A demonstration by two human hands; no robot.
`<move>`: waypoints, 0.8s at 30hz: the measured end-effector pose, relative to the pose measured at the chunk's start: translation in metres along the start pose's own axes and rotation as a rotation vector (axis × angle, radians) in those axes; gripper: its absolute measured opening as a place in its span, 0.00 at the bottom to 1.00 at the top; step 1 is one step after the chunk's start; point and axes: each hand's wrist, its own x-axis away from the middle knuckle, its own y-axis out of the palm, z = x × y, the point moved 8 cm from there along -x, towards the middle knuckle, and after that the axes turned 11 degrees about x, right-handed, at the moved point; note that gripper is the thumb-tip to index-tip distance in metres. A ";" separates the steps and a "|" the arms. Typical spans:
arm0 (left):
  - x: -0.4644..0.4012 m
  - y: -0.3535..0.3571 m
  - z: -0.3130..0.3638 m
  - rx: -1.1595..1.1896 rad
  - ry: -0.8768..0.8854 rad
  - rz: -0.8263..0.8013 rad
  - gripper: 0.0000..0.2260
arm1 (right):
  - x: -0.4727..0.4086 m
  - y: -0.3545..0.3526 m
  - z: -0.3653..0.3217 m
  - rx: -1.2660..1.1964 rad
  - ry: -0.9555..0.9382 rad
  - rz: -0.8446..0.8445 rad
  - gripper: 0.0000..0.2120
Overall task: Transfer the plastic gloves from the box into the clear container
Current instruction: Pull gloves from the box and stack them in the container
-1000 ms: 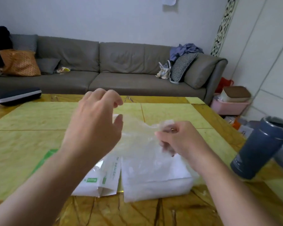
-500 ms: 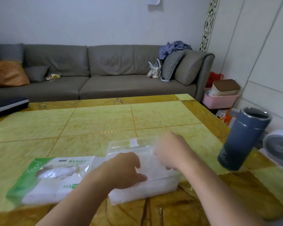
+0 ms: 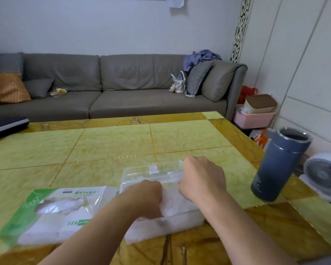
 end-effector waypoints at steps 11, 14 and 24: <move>0.007 0.004 0.002 0.000 0.067 -0.041 0.15 | 0.011 0.046 -0.035 0.057 -0.210 -0.431 0.15; 0.007 0.002 -0.002 -0.083 0.043 -0.115 0.18 | 0.005 0.054 -0.034 0.176 -0.194 -0.456 0.13; 0.014 0.012 -0.002 -0.270 -0.057 -0.253 0.41 | -0.003 0.099 -0.045 0.221 -0.263 -0.716 0.22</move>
